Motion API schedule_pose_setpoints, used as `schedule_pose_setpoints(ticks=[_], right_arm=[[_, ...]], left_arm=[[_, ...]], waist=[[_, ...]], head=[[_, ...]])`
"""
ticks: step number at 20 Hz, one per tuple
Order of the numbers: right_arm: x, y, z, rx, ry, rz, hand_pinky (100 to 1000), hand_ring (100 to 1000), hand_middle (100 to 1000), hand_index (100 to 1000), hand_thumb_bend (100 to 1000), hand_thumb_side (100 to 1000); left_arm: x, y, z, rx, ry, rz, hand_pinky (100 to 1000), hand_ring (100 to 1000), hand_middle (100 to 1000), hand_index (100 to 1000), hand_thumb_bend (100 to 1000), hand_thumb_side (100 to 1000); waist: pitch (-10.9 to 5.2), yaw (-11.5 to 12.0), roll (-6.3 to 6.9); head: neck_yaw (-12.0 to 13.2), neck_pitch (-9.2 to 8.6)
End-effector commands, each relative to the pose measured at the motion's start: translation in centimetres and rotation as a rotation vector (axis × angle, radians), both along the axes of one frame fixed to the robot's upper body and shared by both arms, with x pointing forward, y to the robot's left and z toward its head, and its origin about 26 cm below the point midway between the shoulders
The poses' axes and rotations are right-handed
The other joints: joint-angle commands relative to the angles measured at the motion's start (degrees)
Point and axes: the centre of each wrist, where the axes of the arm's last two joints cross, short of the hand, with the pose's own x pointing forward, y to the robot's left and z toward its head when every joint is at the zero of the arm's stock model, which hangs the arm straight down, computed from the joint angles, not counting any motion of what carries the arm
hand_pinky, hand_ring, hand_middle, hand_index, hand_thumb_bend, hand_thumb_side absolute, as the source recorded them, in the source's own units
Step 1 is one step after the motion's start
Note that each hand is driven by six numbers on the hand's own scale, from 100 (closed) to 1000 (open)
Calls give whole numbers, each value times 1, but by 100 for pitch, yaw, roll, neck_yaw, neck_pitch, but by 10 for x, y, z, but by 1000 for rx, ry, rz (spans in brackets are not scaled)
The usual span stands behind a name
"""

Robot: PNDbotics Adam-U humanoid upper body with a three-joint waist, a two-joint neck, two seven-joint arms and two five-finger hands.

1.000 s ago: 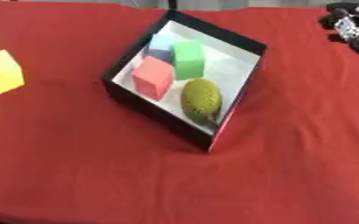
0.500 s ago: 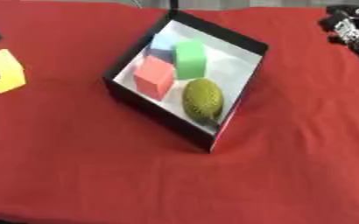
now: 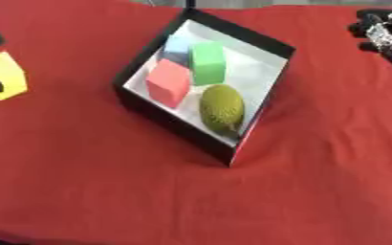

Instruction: Pick up objects on the table and place them in the box.

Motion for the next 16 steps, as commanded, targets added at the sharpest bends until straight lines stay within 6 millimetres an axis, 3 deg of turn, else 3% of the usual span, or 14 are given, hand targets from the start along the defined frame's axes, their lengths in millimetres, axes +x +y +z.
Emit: schedule_pose_setpoints(ticks=[1, 16], right_arm=[[-1, -2, 8, -23, -22, -3, 905, 894, 761, 866, 100, 675], [0, -2, 4, -23, -16, -5, 905, 894, 761, 866, 100, 690]], left_arm=[[-2, 8, 14, 7, -61, 51, 882, 864, 780, 856, 812, 300], [9, 12, -1, -34, -82, 185, 880, 860, 771, 858, 790, 298]], waist=[[-92, -5, 1], [-15, -42, -13]], head=[[34, -81], [111, -110]])
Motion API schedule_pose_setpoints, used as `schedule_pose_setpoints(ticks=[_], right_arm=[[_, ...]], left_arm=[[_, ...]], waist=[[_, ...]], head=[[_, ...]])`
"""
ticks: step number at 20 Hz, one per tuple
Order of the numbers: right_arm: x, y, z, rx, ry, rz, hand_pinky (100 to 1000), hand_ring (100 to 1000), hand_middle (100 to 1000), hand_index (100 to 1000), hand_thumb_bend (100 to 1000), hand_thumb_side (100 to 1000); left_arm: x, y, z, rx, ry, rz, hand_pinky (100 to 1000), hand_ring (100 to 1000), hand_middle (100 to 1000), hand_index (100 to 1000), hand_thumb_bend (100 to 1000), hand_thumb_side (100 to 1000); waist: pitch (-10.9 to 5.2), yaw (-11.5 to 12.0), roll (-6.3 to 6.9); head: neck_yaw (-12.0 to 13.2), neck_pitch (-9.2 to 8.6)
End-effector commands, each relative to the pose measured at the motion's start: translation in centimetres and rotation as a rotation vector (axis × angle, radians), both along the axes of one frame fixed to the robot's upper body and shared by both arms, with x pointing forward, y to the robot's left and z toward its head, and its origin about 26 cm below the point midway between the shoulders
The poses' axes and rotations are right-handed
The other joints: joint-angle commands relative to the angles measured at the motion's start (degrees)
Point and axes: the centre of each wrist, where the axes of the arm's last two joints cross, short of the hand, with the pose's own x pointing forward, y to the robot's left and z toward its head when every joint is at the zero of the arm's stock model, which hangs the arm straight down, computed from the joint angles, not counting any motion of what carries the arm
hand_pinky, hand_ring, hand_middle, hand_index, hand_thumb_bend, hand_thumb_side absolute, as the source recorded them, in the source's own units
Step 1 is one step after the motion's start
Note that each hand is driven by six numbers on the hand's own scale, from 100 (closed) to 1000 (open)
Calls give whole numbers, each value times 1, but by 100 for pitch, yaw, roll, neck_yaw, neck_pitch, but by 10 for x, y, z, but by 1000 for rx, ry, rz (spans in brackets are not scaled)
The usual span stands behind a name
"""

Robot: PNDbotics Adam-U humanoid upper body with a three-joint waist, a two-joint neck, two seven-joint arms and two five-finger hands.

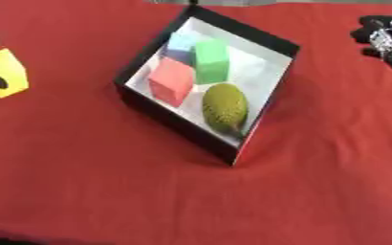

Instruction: Pick up objects on the table and place them in the box.

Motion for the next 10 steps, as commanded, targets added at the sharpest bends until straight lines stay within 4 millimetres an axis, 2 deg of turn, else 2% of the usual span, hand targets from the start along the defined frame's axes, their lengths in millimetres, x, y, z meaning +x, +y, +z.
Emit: schedule_pose_setpoints(ticks=[1, 10], right_arm=[[-1, -2, 9, -22, -24, -3, 905, 894, 761, 866, 100, 691], [-2, -2, 7, -24, -22, -6, 905, 895, 761, 867, 100, 696]], left_arm=[[-1, 5, 15, -6, -43, 24, 880, 860, 770, 857, 786, 301], [1, 11, 7, -37, -14, 52, 872, 849, 746, 835, 753, 280]], waist=[[-90, -12, 6], [-69, -24, 6]], head=[[28, -82], [58, -83]])
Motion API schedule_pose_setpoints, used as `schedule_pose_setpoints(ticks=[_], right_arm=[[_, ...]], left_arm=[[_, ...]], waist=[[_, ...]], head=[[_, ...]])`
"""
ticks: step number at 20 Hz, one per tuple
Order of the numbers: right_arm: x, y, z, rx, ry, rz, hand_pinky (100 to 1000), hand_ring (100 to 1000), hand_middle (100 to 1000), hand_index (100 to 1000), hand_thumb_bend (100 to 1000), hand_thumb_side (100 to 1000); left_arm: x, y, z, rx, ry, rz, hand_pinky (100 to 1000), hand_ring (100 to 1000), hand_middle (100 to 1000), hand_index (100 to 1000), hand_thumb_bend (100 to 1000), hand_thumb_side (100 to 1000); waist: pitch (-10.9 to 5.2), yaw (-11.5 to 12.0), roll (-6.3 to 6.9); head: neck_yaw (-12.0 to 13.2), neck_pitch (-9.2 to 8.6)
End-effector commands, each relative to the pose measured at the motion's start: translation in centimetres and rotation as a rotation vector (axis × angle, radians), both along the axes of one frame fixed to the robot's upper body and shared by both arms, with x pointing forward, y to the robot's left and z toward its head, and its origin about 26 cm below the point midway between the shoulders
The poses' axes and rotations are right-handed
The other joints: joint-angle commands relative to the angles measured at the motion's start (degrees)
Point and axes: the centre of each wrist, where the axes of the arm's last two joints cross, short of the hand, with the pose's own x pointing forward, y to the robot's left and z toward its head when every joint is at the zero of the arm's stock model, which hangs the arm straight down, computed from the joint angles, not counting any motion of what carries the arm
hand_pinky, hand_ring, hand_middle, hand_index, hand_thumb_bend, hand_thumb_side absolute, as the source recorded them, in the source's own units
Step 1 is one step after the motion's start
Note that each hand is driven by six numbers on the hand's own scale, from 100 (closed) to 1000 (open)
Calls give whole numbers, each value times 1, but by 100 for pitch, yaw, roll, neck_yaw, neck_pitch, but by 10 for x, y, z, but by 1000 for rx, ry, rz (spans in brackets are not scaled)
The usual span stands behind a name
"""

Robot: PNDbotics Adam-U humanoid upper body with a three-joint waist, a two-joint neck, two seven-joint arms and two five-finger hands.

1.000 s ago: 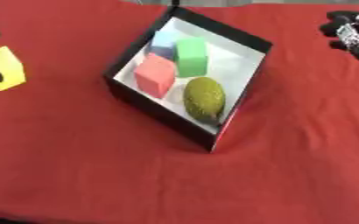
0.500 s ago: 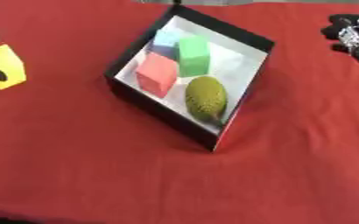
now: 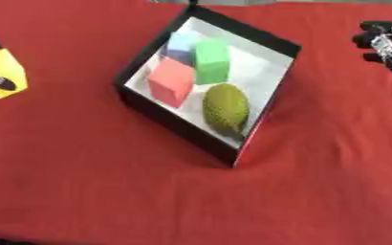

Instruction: Pick up objects on the table and place them in the box.

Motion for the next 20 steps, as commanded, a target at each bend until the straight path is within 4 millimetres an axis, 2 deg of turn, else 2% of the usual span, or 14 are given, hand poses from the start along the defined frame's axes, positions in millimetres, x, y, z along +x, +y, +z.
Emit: schedule_pose_setpoints(ticks=[1, 5, 7, 8, 9, 11, 13, 15, 16, 17, 20], right_arm=[[-2, -2, 8, -23, -23, -6, 905, 895, 761, 867, 100, 697], [-2, -3, 8, -24, -22, -7, 905, 895, 761, 867, 100, 696], [-2, -3, 8, -24, -23, -9, 905, 895, 761, 867, 100, 696], [-2, -3, 8, -23, -24, -10, 905, 895, 761, 867, 100, 699], [-2, -3, 8, -21, -24, -11, 905, 895, 761, 867, 100, 699], [-2, -4, 8, -19, -25, -12, 905, 895, 761, 868, 100, 697], [-2, -4, 9, -20, -28, -12, 905, 895, 761, 868, 100, 695], [-3, -5, 9, -21, -30, -13, 905, 895, 761, 868, 100, 691], [-4, -6, 10, -20, -32, -15, 905, 895, 761, 868, 100, 688], [-4, -7, 11, -18, -34, -20, 905, 895, 761, 868, 100, 688], [-4, -11, 18, -4, -47, -32, 906, 895, 761, 868, 100, 673]], left_arm=[[-3, 7, 17, -2, -34, 16, 870, 846, 740, 827, 744, 274], [-3, 6, 16, -17, -30, -1, 855, 827, 704, 784, 688, 210], [-3, 6, 16, -19, -26, -5, 846, 817, 685, 746, 620, 116], [-3, 6, 17, -16, -30, 3, 805, 755, 593, 600, 413, 100], [-3, 5, 18, -10, -40, 15, 774, 705, 531, 513, 361, 100], [-5, 1, 27, 8, -108, 41, 736, 642, 456, 381, 332, 100], [-12, -11, 46, 18, -215, 18, 733, 630, 449, 362, 319, 100], [-25, -32, 77, 22, -338, -74, 732, 621, 458, 363, 295, 100], [-34, -50, 94, 15, -401, -153, 729, 608, 462, 363, 243, 100], [-43, -67, 109, -1, -448, -229, 728, 606, 462, 363, 237, 100], [-66, -136, 135, -14, -482, -501, 733, 613, 457, 371, 223, 100]], waist=[[-101, 2, 6], [-105, 2, -1], [-107, -1, -1], [-110, -3, 1], [-113, -6, 2], [-126, -10, 4], [-141, -11, 14], [-160, -10, 24], [-174, -5, 30], [-184, 10, 37], [-238, 30, 64]], head=[[39, -60], [36, -52], [44, -50], [43, -44], [40, -38], [12, -12], [-11, 34], [-46, 54], [-76, 59], [-108, 65], [-158, 89]])
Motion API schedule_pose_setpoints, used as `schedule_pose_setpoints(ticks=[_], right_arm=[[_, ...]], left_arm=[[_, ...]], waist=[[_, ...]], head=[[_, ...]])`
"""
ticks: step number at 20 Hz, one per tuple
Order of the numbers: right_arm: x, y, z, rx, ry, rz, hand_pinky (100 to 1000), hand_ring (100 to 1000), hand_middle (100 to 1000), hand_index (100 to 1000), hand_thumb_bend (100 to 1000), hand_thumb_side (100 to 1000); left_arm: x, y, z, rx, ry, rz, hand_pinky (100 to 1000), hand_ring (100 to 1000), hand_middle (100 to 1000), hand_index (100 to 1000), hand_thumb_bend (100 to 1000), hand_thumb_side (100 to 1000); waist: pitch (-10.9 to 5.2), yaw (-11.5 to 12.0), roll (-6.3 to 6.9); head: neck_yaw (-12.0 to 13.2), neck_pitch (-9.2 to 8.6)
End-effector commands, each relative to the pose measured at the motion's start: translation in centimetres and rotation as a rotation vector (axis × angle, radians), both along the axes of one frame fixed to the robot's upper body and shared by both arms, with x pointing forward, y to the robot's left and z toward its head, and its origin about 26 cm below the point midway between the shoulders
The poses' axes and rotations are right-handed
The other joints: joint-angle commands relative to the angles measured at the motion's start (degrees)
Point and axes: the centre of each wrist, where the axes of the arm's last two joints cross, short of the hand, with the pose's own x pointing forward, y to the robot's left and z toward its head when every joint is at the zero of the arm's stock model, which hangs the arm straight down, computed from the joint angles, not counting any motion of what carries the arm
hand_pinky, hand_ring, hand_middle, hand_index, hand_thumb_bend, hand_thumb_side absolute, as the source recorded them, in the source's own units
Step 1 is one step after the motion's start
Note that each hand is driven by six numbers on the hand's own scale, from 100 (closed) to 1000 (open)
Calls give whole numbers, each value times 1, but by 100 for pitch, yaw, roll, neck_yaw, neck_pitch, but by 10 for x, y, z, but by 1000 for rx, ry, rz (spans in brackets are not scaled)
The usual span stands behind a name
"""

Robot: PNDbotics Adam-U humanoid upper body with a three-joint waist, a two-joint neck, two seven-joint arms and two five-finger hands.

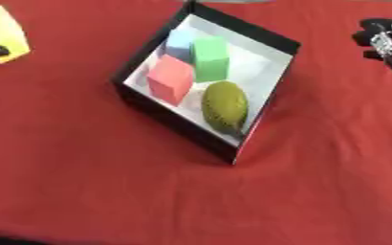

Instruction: Pick up objects on the table and place them in the box.

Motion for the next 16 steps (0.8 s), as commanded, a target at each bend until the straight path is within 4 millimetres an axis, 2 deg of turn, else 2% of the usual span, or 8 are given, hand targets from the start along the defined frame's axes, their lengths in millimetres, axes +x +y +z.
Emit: schedule_pose_setpoints(ticks=[1, 4, 7, 9, 13, 14, 16], right_arm=[[-3, -9, 23, -9, -52, -20, 906, 895, 761, 868, 100, 666], [-4, -8, 42, 6, -101, 3, 907, 895, 762, 869, 100, 629], [-5, -6, 56, 25, -132, 30, 907, 895, 762, 869, 100, 619], [-4, -4, 62, 38, -143, 45, 908, 895, 762, 869, 100, 617], [-3, -1, 65, 47, -142, 66, 908, 896, 762, 869, 100, 625], [-2, -1, 65, 47, -138, 68, 908, 896, 762, 869, 100, 630], [-1, 0, 63, 46, -130, 71, 908, 896, 762, 869, 100, 636]], left_arm=[[-30, -64, 29, 63, -53, -248, 733, 614, 458, 373, 222, 100], [-36, -127, 19, 183, 22, -400, 736, 631, 472, 387, 263, 100], [-26, -169, -4, 270, 73, -415, 746, 647, 493, 408, 299, 100], [-13, -188, -24, 299, 95, -400, 749, 652, 498, 418, 330, 100], [10, -207, -56, 314, 88, -347, 761, 670, 524, 458, 366, 100], [14, -209, -62, 310, 88, -342, 795, 712, 572, 519, 391, 100], [18, -210, -71, 304, 80, -334, 853, 781, 695, 765, 615, 129]], waist=[[-207, -3, 15], [-268, -64, 18], [-304, -149, 36], [-314, -216, 56], [-310, -314, 102], [-307, -325, 116], [-305, -342, 138]], head=[[-56, 38], [-21, 53], [32, 34], [93, 13], [158, 16], [164, 15], [164, 18]])
